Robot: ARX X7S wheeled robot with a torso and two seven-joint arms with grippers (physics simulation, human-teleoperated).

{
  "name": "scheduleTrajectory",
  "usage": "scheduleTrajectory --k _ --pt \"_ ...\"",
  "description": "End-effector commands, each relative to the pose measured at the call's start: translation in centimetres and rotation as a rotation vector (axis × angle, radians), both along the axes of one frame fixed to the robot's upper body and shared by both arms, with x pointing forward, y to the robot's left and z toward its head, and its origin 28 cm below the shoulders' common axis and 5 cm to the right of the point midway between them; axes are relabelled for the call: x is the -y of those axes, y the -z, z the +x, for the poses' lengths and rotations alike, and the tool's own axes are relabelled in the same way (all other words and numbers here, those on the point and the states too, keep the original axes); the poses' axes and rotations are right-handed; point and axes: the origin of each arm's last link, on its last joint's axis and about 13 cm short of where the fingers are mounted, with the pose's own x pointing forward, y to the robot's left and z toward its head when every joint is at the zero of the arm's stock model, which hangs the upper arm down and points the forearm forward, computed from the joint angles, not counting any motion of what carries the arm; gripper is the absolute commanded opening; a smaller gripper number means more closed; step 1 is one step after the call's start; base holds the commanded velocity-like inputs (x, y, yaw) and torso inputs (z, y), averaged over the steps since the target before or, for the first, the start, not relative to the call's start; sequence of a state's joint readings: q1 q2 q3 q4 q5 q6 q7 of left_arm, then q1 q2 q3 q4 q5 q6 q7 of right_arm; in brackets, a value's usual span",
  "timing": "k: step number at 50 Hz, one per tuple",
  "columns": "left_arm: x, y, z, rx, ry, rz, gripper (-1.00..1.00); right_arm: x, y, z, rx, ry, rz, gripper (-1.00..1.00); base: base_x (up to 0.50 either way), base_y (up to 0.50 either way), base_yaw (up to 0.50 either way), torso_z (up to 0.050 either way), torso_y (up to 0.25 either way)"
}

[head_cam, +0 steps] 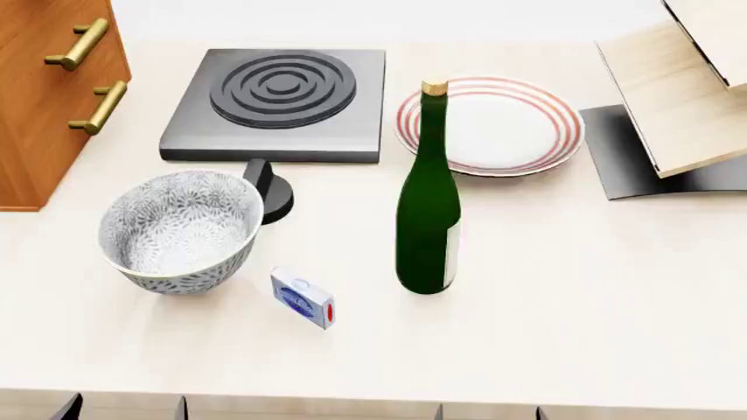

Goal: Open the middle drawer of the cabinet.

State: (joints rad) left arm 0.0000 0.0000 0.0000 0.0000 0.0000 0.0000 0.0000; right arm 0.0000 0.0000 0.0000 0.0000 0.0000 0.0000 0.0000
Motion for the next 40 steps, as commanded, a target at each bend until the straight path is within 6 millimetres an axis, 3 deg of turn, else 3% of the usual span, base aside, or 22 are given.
scheduleTrajectory --k 1,20,29,31,40 --pt "-0.1 -0.2 -0.1 0.009 0.000 -0.001 1.00 0.0 -0.2 -0.1 0.002 0.013 0.003 1.00 0.00 0.00 0.00 0.000 0.000" --pt "0.1 -5.8 -2.6 0.153 0.004 0.030 1.00 0.3 -7.7 -3.3 0.186 0.023 0.028 1.00 0.00 0.00 0.00 0.000 0.000" --pt "0.2 -7.8 -3.8 0.211 0.001 0.038 1.00 0.3 -9.0 -4.7 0.253 0.013 0.034 1.00 0.00 0.00 0.00 0.000 0.000" --pt "0.2 -8.2 -4.0 0.222 0.000 0.039 1.00 0.2 -10.2 -5.2 0.269 0.010 0.028 1.00 0.00 0.00 0.00 0.000 0.000" --pt "0.3 -9.8 -5.4 0.282 0.000 0.034 1.00 0.0 -10.9 -6.2 0.316 -0.017 0.032 1.00 0.00 0.00 0.00 0.000 0.000"
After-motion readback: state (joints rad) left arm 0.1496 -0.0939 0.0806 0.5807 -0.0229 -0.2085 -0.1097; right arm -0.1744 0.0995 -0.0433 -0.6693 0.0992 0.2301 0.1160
